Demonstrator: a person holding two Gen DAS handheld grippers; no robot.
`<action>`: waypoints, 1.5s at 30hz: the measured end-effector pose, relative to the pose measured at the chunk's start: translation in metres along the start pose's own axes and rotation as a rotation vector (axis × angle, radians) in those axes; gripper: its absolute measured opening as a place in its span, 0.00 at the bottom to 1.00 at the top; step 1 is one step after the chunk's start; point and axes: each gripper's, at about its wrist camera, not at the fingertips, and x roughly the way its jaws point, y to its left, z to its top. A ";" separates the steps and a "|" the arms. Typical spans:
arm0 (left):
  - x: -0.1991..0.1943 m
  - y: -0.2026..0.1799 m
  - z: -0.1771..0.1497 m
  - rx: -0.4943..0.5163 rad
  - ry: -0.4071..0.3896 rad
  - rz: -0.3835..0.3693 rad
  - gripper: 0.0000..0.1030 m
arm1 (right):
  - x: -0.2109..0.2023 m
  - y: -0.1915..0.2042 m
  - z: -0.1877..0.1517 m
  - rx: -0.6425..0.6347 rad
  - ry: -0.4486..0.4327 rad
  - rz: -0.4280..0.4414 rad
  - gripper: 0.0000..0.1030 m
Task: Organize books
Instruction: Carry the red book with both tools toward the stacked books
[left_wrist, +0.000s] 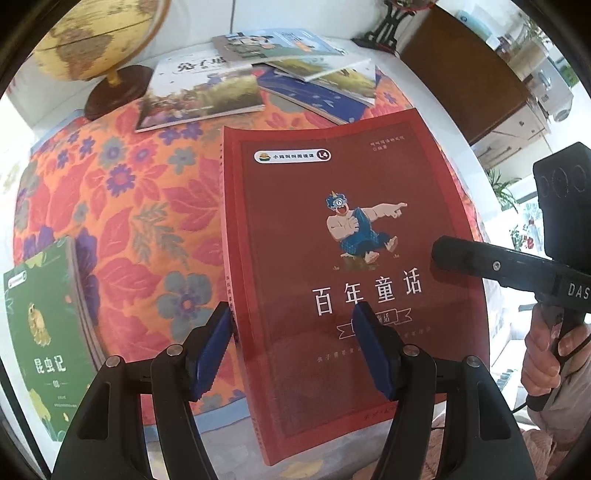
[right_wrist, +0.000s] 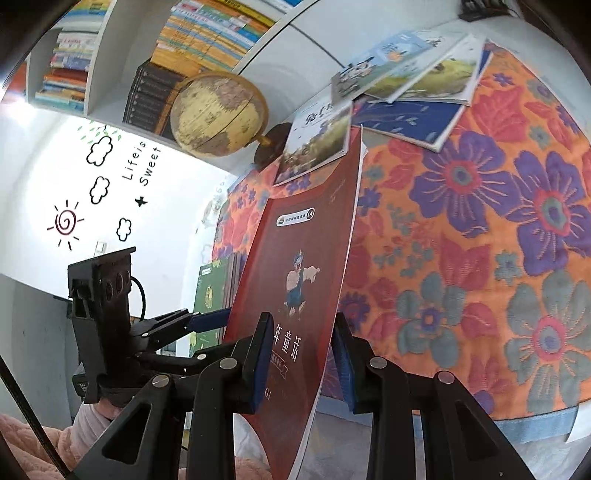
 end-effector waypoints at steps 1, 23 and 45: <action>-0.001 0.001 -0.001 -0.005 -0.004 0.001 0.61 | 0.000 0.003 0.000 -0.004 0.001 0.001 0.31; -0.069 0.109 -0.025 -0.130 -0.156 -0.040 0.61 | 0.059 0.123 0.010 -0.128 0.028 -0.016 0.31; -0.079 0.274 -0.092 -0.310 -0.133 0.023 0.61 | 0.231 0.189 -0.005 -0.100 0.221 0.024 0.31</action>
